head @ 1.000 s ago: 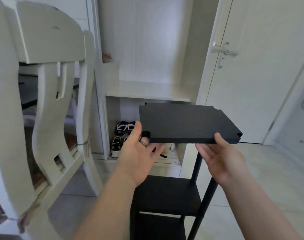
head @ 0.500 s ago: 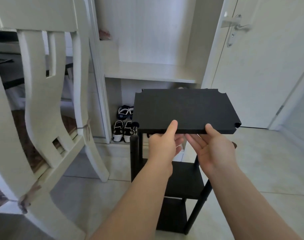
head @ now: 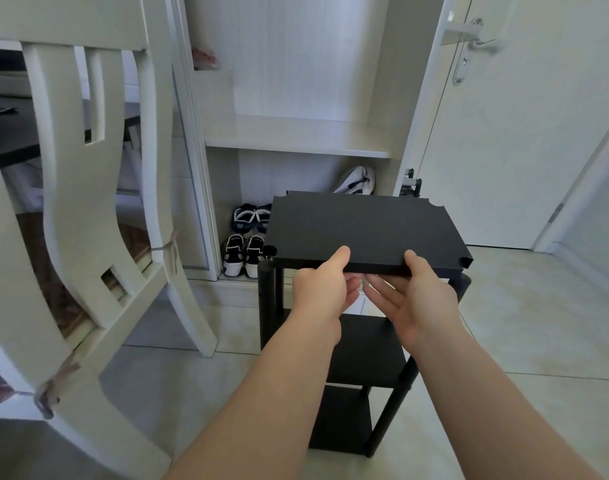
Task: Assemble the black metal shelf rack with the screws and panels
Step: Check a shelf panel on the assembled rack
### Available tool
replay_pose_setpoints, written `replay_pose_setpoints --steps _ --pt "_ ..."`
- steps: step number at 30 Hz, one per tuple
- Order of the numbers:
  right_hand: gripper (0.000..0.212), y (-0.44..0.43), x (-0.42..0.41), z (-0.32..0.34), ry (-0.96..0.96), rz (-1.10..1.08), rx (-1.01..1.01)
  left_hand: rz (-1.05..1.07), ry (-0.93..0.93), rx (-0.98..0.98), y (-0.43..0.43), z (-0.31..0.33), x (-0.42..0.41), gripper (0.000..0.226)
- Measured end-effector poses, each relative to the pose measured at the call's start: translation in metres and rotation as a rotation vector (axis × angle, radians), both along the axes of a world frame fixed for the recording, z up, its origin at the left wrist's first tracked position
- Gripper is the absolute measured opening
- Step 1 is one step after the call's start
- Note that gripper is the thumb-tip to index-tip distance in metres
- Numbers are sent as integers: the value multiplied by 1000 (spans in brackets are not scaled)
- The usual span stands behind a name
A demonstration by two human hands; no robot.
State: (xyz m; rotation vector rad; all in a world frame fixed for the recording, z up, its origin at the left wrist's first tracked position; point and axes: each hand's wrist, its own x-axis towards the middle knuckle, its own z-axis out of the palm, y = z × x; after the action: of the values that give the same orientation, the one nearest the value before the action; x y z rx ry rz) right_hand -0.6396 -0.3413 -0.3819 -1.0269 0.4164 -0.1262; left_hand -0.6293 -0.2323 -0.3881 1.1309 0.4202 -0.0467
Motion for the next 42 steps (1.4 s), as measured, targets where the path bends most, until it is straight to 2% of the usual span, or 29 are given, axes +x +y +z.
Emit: replay_pose_setpoints --steps 13,19,23,28,35,42 --pt "25 -5 1 -6 26 21 -50 22 58 6 -1 -2 -2 37" --pt "27 -7 4 -6 69 -31 -61 9 118 -17 1 -1 -4 33" --pt "29 -9 6 -7 79 -48 -69 120 127 -32 1 -2 -5 46" --pt "29 -12 8 -8 86 -44 -76 191 116 39 1 -9 -1 60" --pt "32 -15 10 -12 118 5 -56 213 101 52 2 -14 3 37" --pt "31 -17 13 -10 128 -5 -10 212 91 48 4 -11 2 38"
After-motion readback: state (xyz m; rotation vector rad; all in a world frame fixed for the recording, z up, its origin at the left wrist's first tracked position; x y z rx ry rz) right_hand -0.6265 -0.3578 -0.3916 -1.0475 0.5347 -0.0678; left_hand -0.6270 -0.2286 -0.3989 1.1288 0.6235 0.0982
